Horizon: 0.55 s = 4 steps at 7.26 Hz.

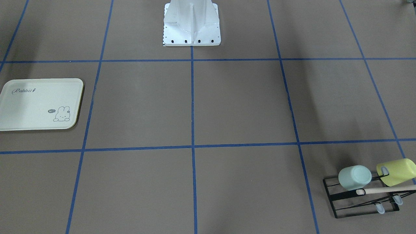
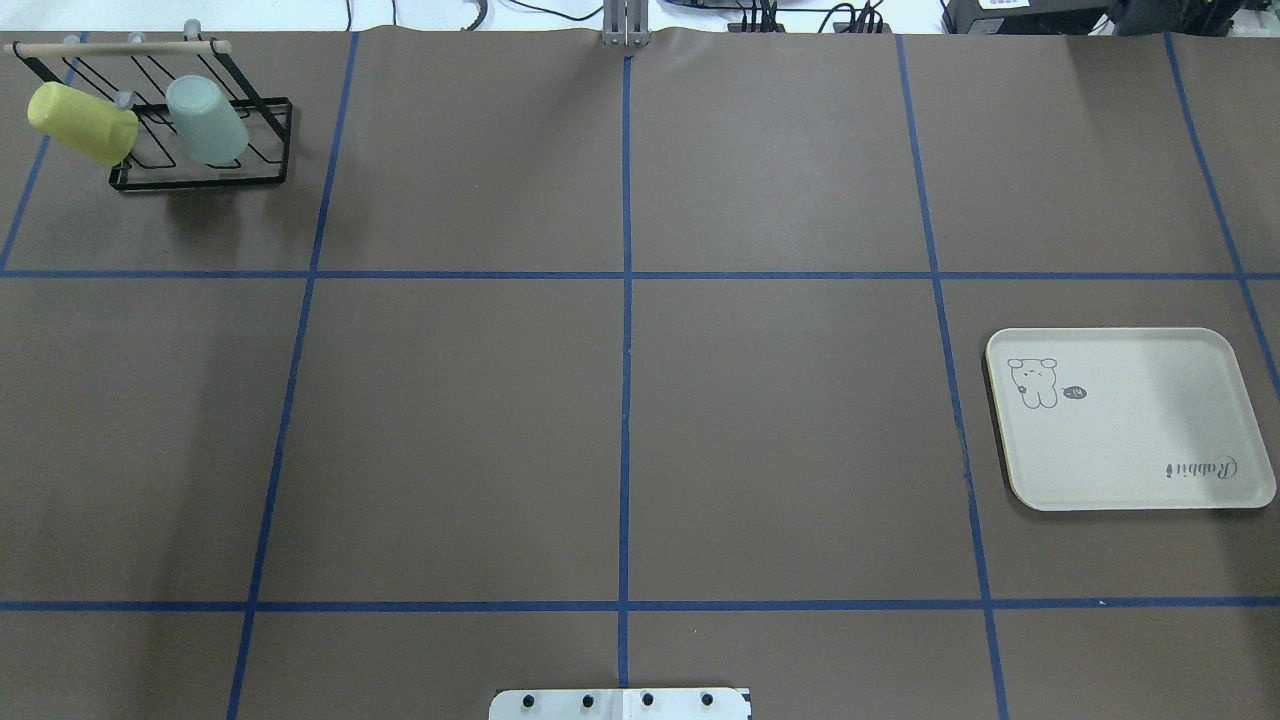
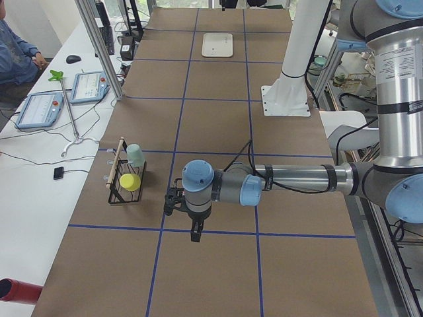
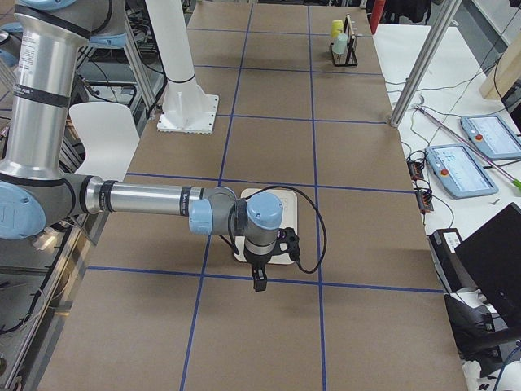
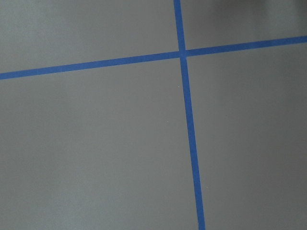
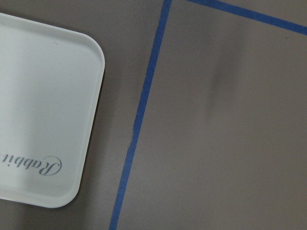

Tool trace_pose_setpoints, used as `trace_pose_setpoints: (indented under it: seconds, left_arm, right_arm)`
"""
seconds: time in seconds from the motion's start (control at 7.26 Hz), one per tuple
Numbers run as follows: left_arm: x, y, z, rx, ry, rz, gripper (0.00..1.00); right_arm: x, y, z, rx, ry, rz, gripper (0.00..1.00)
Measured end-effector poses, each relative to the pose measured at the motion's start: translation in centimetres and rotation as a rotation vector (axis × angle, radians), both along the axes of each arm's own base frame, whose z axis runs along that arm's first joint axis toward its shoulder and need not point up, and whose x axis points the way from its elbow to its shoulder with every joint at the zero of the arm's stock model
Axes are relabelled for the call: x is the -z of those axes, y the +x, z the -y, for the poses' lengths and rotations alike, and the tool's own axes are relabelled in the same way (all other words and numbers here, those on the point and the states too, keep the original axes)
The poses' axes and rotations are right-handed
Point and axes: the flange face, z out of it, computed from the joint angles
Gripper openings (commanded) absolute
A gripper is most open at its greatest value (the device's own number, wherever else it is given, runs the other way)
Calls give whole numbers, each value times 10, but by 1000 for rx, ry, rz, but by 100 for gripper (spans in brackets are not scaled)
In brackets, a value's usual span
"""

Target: Left arm grabs green cup and hands to right arm on tray

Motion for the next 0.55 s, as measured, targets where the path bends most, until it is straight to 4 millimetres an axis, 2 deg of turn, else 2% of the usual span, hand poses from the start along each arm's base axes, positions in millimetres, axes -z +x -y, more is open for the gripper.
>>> trace_pose_setpoints:
  seconds: [0.55]
  left_arm:
    - [10,0,5,-1,24,-3,100]
  right_arm:
    - [5,0,3,0,11,1,100]
